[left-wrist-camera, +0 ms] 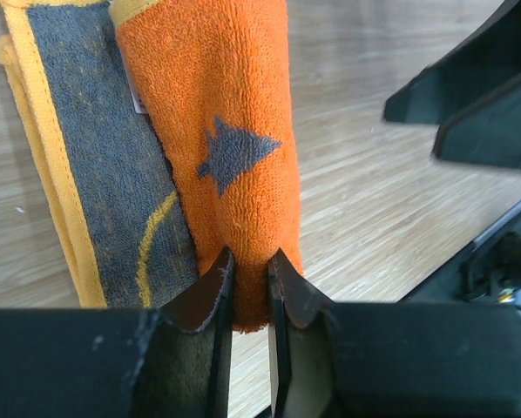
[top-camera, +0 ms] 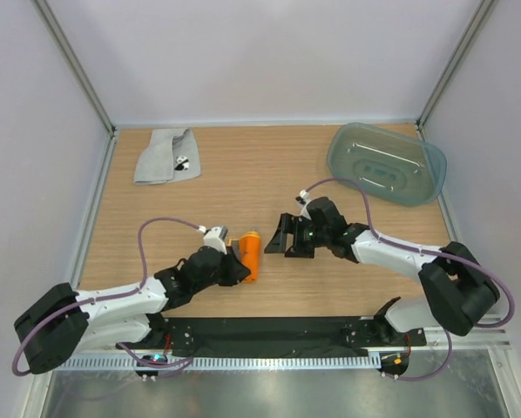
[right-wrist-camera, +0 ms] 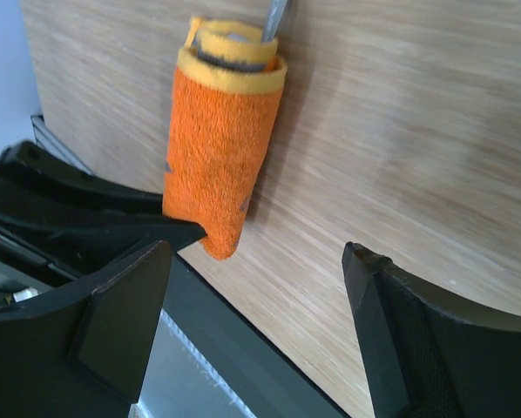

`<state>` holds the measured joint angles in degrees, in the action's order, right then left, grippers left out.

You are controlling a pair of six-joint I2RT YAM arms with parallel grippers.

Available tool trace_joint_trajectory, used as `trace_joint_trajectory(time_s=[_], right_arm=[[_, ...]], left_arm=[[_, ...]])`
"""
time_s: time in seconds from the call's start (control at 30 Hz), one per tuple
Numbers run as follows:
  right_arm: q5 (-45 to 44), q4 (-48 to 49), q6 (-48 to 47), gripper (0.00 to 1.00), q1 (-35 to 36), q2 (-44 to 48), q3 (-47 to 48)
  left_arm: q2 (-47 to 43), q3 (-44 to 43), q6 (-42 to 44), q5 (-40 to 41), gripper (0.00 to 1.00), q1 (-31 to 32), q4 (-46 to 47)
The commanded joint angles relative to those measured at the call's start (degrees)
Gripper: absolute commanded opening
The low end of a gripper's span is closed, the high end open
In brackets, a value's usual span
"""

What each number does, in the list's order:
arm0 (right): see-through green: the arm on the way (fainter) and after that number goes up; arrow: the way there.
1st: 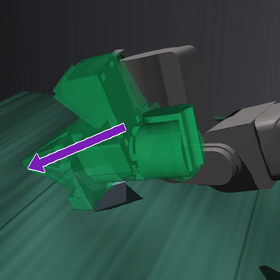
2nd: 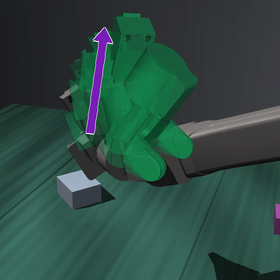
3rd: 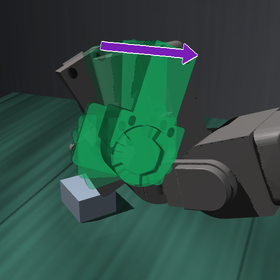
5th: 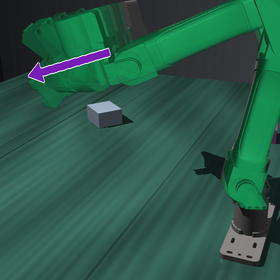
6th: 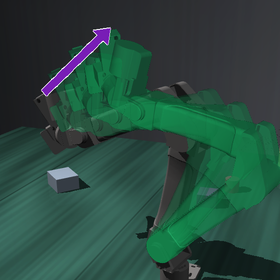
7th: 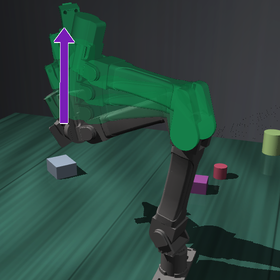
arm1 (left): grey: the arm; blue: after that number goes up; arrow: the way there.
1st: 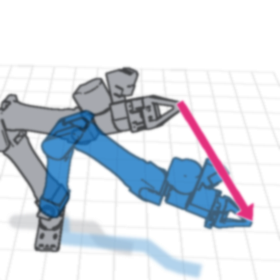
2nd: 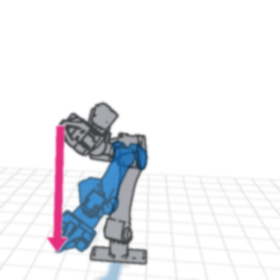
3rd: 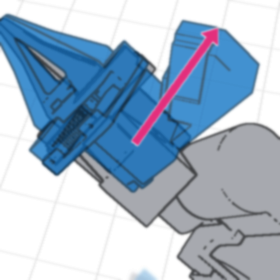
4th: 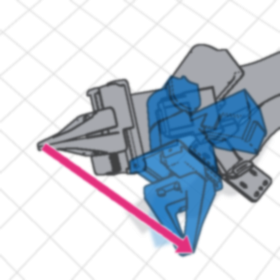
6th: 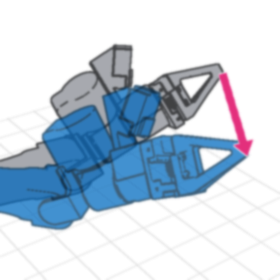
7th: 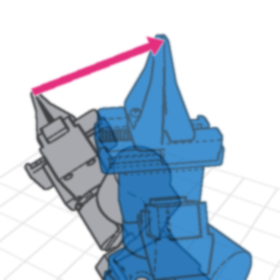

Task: Roll the towels
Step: Roll the towel

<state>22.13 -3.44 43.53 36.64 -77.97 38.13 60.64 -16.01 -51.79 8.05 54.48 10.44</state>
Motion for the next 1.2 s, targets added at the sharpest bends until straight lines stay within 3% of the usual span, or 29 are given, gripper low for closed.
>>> trace_joint_trajectory(time_s=[0.0,0.2,0.43,0.57,0.77,0.93,1.03,1.07,1.17], right_arm=[[1.78,14.93,4.10,0.86,2.64,-2.79,-0.86],[1.34,22.50,6.65,0.85,6.33,-11.92,1.24],[0.72,24.97,8.59,0.79,6.95,-19.04,4.49],[0.98,26.20,9.12,0.67,7.39,-21.60,5.55],[2.39,29.10,10.88,0.33,8.27,-22.66,5.64],[-1.02,20.34,8.07,0.19,8.44,-20.56,8.01],[-6.90,8.57,3.94,0.16,8.79,-18.27,11.34],[-8.06,5.84,3.06,0.16,9.14,-18.00,12.40],[-11.49,-2.78,1.12,0.14,9.85,-17.91,15.74]], left_arm=[[-2.72,1.94,-2.96,-7.70,0.00,-4.19,7.58],[-1.23,3.88,-4.98,-13.67,0.00,-8.25,10.38],[-0.79,7.31,-8.24,-12.98,0.00,-8.95,13.82],[-1.14,7.92,-8.68,-13.24,0.00,-9.83,14.08],[-1.05,8.28,-8.68,-13.59,0.00,-10.45,14.17],[-0.44,3.80,-4.47,-12.80,0.01,-10.45,5.05],[-1.58,1.17,-1.39,-11.49,0.13,-10.45,0.04],[-1.93,0.37,0.36,-10.79,0.24,-10.45,-1.80],[-2.98,-3.23,3.26,-9.29,0.41,-10.45,-7.44]])
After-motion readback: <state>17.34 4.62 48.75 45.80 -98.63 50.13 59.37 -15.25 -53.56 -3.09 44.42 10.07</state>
